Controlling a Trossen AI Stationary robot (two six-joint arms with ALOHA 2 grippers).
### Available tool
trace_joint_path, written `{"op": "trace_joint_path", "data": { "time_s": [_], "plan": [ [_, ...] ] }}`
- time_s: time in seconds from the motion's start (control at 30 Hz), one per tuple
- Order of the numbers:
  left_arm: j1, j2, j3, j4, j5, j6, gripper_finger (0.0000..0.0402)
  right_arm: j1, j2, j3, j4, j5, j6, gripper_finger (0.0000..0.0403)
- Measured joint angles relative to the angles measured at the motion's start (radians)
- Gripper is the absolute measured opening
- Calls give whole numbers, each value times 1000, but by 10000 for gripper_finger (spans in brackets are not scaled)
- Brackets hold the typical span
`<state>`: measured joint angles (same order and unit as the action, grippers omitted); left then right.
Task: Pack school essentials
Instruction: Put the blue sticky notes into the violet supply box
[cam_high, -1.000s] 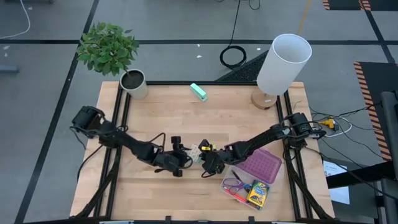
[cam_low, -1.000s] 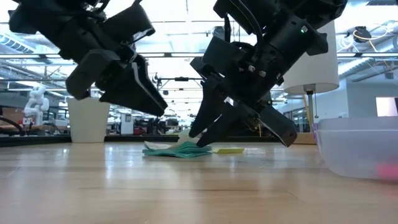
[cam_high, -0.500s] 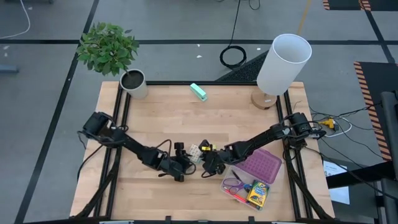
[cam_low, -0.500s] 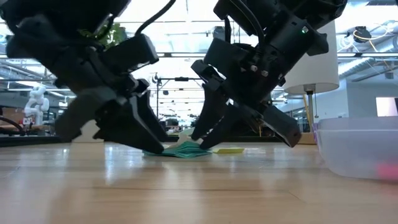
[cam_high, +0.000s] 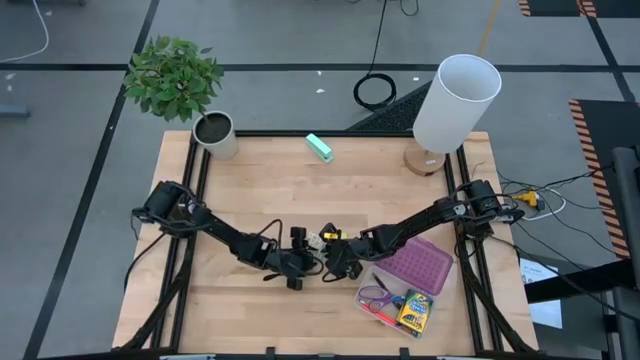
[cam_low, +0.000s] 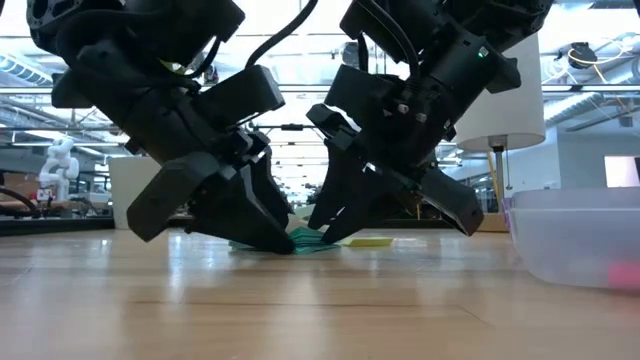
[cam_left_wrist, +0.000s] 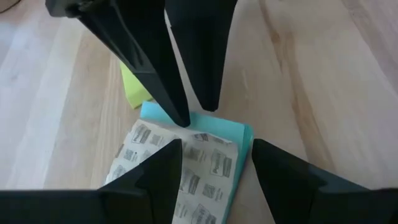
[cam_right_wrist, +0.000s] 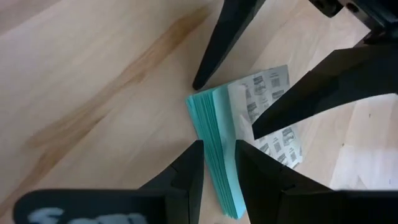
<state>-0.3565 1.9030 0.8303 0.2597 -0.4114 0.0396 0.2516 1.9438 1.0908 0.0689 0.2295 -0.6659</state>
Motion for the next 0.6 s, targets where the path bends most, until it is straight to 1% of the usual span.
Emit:
{"op": "trace_joint_path", "data": {
  "time_s": [0.1,0.17,0.4,0.6],
  "plan": [
    [0,0,0,1,0,8,198,3,0,0,1,3,1,86],
    [0,1,-1,4,4,8,185,5,-3,0,-1,5,6,86],
    [0,2,-1,6,29,9,108,6,-5,0,-6,5,66,86],
    [0,3,-2,8,27,8,63,17,-5,-1,-46,11,126,86]
  ]
}}
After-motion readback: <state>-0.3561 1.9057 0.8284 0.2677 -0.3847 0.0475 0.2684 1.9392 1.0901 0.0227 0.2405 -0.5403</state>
